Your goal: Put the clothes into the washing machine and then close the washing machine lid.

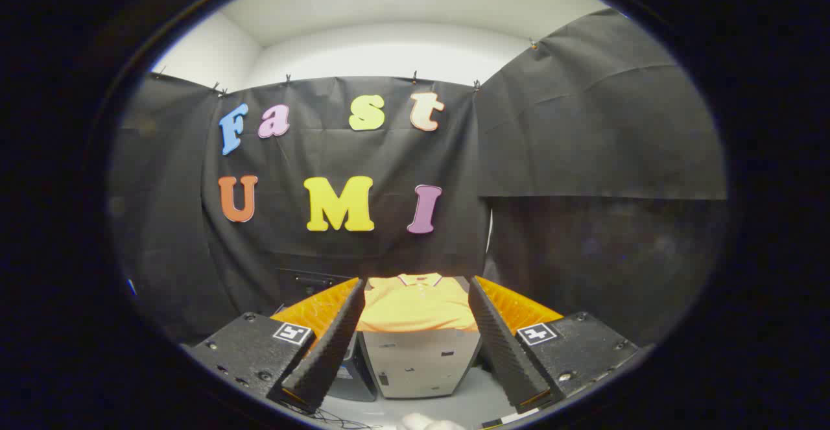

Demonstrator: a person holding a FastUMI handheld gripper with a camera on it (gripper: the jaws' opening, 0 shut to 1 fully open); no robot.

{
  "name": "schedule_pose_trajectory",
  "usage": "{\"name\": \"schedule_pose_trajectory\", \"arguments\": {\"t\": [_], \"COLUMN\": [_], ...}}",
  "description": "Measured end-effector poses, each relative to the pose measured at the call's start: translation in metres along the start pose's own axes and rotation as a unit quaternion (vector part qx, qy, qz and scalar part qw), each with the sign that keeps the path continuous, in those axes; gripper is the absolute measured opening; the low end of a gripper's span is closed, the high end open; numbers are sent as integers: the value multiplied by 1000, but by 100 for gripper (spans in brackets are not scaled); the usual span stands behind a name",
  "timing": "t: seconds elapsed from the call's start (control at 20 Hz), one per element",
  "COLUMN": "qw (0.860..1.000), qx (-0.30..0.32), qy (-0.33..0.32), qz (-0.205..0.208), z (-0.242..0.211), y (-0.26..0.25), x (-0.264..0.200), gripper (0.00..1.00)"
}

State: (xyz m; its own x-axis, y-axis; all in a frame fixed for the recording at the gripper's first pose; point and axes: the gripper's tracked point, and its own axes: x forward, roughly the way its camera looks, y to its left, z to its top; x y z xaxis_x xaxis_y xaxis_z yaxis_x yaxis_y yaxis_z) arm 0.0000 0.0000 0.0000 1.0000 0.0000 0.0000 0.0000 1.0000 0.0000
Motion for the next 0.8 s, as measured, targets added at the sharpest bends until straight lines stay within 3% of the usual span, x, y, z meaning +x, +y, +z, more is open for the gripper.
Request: {"name": "schedule_pose_trajectory", "arguments": {"t": [0.8], "qw": [1000], "qx": [1], "qy": [13], "qz": [-11], "z": [-4], "y": [9], "x": [1], "gripper": [100]}}
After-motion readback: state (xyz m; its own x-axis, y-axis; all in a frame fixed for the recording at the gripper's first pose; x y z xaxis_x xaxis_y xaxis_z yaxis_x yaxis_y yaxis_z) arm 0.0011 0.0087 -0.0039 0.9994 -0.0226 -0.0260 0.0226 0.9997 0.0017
